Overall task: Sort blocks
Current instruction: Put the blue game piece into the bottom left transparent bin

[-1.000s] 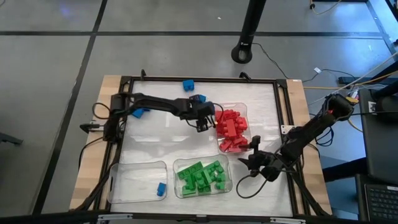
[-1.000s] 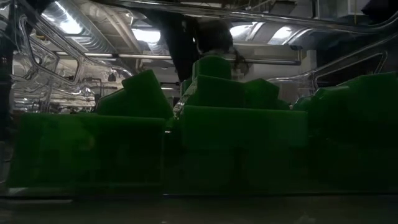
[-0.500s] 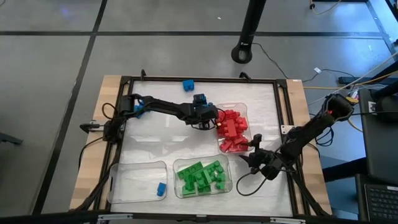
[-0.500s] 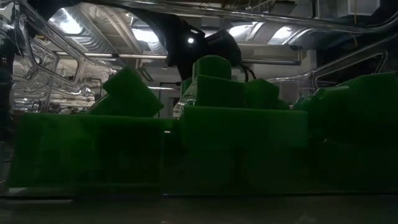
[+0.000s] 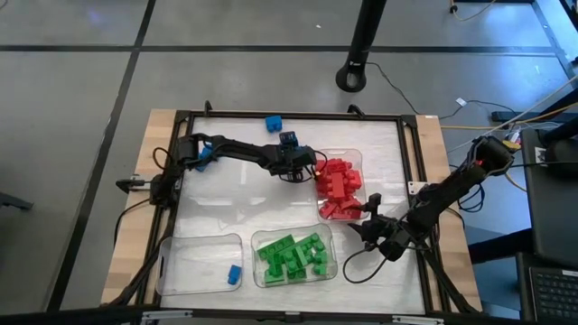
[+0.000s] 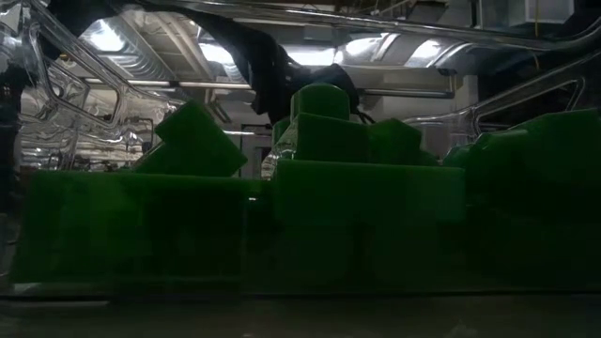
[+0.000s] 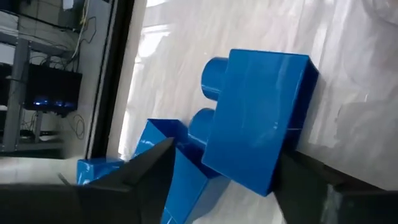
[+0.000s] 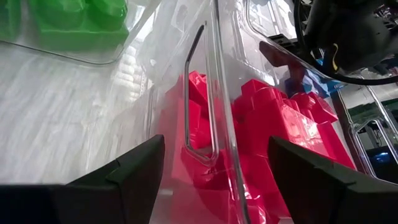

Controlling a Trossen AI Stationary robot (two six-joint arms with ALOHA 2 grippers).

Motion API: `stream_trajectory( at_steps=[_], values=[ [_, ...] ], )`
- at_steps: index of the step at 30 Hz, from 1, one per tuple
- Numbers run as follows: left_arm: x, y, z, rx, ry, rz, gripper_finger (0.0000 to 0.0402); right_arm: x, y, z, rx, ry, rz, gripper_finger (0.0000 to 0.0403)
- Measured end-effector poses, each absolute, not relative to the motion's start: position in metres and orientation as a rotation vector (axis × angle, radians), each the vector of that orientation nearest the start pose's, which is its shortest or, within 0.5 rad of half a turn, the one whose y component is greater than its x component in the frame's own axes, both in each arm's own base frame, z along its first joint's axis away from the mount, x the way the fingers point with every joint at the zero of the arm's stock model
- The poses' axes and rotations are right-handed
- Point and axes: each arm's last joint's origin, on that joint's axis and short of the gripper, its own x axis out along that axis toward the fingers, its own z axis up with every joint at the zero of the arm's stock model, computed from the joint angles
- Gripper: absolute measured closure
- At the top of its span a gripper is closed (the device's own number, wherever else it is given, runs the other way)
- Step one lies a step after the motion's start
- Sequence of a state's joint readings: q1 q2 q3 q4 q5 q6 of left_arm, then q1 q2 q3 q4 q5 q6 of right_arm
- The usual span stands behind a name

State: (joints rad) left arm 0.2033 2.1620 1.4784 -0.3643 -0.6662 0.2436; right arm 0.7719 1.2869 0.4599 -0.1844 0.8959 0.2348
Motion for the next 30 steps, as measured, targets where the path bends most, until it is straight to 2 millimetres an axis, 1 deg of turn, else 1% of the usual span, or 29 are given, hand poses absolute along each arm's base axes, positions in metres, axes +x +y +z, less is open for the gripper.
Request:
stream_trajectory(
  at_steps=[4, 10, 20, 26, 30],
  values=[
    [0.427, 0.109, 0.136, 0.455, 1.151, 0.659, 0.0206, 0.160, 0.124, 0.145, -0.526, 0.653, -0.191, 0.0121],
    [0.428, 0.112, 0.134, 0.459, 1.151, 0.625, 0.0277, 0.160, 0.124, 0.145, -0.527, 0.653, -0.190, 0.0121],
    [0.428, 0.112, 0.134, 0.476, 1.154, 0.600, 0.0388, 0.160, 0.124, 0.145, -0.529, 0.653, -0.191, 0.0121],
    [0.430, 0.105, 0.136, 0.487, 1.147, 0.582, 0.0393, 0.160, 0.124, 0.145, -0.529, 0.653, -0.191, 0.0121],
    [0.434, 0.091, 0.141, 0.506, 1.160, 0.561, 0.0396, 0.160, 0.124, 0.145, -0.530, 0.653, -0.191, 0.0121]
  ],
)
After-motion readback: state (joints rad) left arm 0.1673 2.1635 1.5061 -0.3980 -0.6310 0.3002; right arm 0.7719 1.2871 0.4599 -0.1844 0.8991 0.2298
